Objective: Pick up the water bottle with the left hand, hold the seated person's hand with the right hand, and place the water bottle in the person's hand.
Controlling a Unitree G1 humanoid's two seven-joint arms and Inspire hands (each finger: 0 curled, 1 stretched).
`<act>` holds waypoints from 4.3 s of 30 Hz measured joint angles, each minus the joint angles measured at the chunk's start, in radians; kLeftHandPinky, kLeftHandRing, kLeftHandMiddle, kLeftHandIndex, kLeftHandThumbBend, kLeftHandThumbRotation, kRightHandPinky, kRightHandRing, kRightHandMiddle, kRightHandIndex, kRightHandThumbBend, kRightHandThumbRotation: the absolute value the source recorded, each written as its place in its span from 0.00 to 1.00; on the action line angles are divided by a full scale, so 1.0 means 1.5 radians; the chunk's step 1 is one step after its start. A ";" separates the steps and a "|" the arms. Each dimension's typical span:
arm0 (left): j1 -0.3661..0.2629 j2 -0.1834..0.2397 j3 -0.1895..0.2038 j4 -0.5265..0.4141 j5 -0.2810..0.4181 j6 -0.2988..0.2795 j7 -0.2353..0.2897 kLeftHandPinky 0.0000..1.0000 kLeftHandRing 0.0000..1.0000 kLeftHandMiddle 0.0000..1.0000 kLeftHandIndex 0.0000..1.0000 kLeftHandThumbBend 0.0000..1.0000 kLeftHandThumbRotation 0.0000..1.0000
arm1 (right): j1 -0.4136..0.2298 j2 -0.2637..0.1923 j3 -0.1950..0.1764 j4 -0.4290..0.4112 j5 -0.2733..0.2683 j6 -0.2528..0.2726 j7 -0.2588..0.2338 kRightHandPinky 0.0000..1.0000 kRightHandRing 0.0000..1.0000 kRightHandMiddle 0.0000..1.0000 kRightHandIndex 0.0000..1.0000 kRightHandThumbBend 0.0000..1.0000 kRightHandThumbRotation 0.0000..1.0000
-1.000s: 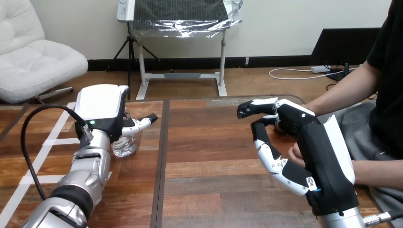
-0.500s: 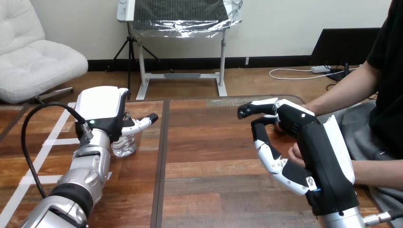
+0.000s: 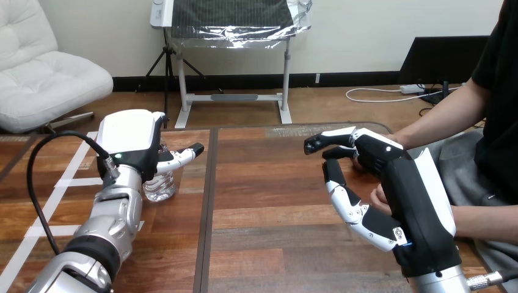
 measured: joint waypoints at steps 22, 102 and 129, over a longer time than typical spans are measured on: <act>0.078 0.005 0.020 -0.097 -0.018 -0.019 0.037 0.84 0.83 0.85 0.83 0.64 0.89 | 0.001 -0.014 0.000 -0.005 0.000 0.007 0.003 0.67 0.73 0.66 0.58 0.20 0.00; 0.392 0.018 0.078 -0.603 0.026 0.017 -0.020 0.85 0.82 0.84 0.82 0.59 0.84 | 0.002 -0.018 0.000 -0.016 -0.003 0.020 0.003 0.66 0.72 0.64 0.56 0.20 0.00; 0.391 0.018 0.079 -0.599 0.025 0.023 -0.024 0.86 0.83 0.85 0.83 0.59 0.84 | 0.002 -0.020 0.000 -0.016 -0.002 0.020 0.006 0.66 0.72 0.65 0.56 0.22 0.00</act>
